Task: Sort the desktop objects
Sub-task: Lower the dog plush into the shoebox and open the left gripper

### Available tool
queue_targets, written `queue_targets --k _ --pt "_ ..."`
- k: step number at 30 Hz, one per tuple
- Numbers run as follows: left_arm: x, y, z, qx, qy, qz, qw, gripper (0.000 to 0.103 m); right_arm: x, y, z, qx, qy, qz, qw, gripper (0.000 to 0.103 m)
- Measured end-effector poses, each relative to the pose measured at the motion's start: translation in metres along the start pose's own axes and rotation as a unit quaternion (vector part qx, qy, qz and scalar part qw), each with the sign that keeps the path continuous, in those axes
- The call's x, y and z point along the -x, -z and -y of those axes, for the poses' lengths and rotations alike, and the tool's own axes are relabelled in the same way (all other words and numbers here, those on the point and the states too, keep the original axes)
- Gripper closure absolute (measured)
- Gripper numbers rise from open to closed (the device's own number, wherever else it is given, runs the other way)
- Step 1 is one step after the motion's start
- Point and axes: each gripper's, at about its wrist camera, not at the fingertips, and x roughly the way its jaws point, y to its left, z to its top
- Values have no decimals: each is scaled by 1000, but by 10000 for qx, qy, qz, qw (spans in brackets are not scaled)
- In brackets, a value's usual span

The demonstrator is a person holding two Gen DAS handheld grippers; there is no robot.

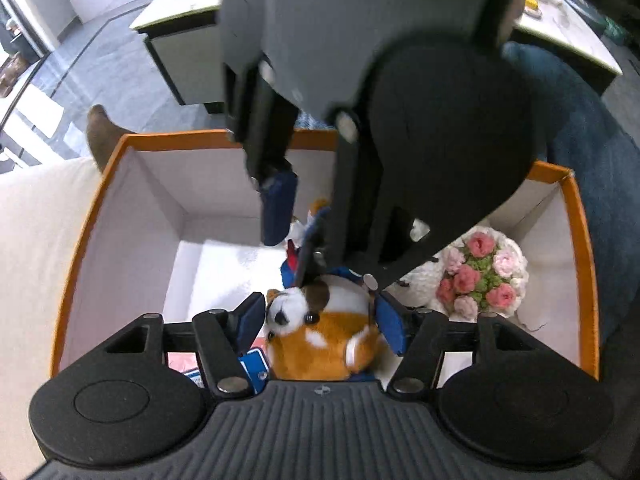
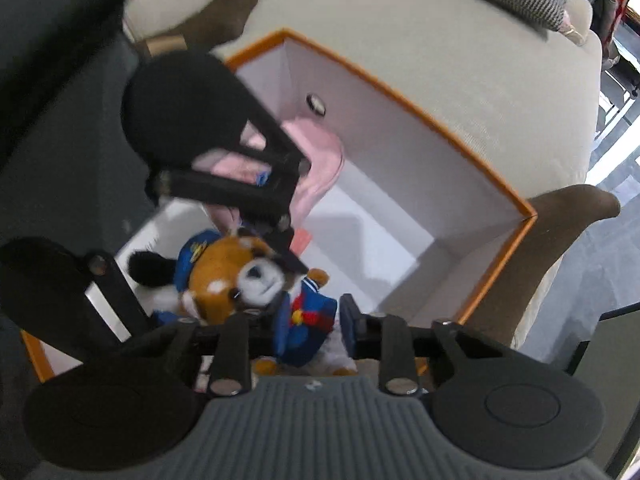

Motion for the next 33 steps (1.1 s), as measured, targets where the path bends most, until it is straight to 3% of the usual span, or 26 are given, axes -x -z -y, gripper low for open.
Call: queue_targets --k 4,8,13,19,24,26,28,33 --pt "31 9 -11 556 14 284 9981 33 -7 0 -8 167 135 -126 9997 76" --pt "41 17 -26 1573 138 331 9869 66 -4 -2 -11 272 177 -195 9993 76" --pt "33 33 -39 2595 91 207 9655 80 -1 -12 -8 177 117 -135 9997 79" --pt "14 31 -41 2886 78 11 9574 86 -18 -3 -16 249 97 -504 9984 93" --pt "-12 27 -35 2958 -80 -333 9546 89 -26 -4 -13 174 86 -700 9974 94" --pt "-13 27 -32 2984 -229 -250 9538 89 -31 -4 -15 194 101 -748 9970 94" --pt "-4 31 -32 3186 -263 -85 9475 89 -31 -3 -16 207 168 -727 9970 94" --pt "42 45 -17 3348 -568 482 9393 89 -19 -3 -22 109 436 -600 9972 91"
